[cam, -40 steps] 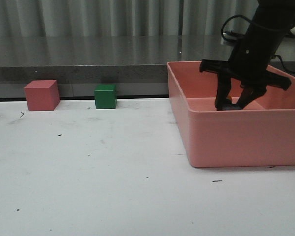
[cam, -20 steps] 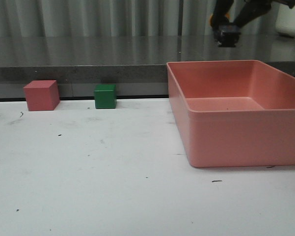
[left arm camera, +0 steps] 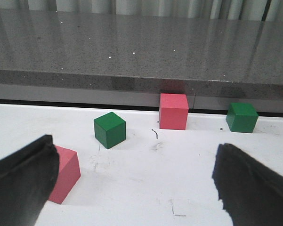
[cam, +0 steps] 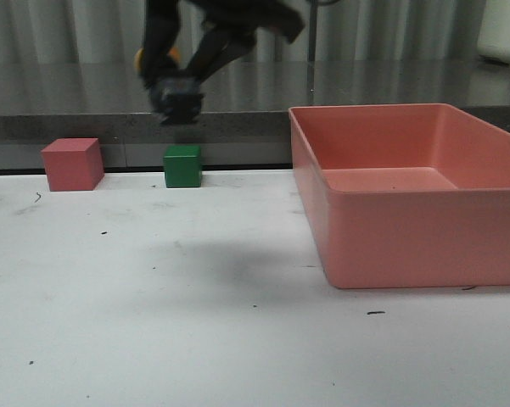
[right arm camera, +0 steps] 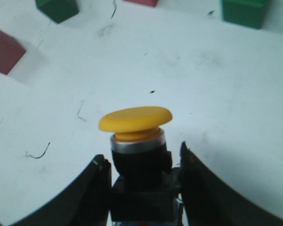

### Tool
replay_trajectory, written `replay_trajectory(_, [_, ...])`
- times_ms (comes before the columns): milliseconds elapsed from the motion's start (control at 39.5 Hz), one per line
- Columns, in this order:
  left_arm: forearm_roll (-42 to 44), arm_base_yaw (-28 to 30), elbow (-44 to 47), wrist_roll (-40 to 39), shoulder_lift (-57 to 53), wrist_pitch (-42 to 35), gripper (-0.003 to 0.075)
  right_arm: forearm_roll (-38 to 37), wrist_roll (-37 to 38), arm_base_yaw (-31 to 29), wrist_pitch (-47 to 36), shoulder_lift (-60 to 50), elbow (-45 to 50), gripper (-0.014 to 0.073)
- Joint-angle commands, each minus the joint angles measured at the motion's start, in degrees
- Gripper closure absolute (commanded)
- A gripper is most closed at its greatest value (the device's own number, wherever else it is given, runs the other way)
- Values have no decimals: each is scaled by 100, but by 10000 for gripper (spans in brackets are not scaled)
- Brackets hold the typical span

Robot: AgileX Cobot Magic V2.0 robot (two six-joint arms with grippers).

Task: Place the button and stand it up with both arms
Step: 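Lift the button out of the bin and carry it toward the left arm, then set the button down on the table and open the right gripper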

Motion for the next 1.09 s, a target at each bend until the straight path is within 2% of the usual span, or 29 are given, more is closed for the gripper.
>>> replay_trajectory(0, [-35,11,-216,-39,77,-481,80,98,8,235,-318,71,-486,358])
replay_trajectory(152, [-35,11,-216,-39,77,-481,80,98,621,321,-310,673,-874,358])
replay_trajectory(380, [-35,11,-216,-39,77,-481,80,98,1735,267,-434,1310,-905,358])
replay_trajectory(531, [-35,11,-216,-39,77,-481,80,98,2053,267,-453,1591,-905,358])
replay_trajectory(810, [-35,11,-216,-39,77,-481,80,93,2072,267,-509,1638,-899,351])
replay_trajectory(860, [-35,11,-216,-39,77,-481,80,93,2072,267,-509,1645,-899,333])
replay_trajectory(1063, [-35,11,-216,-39,77,-481,80,93,2072,267,-505,1685,-899,144])
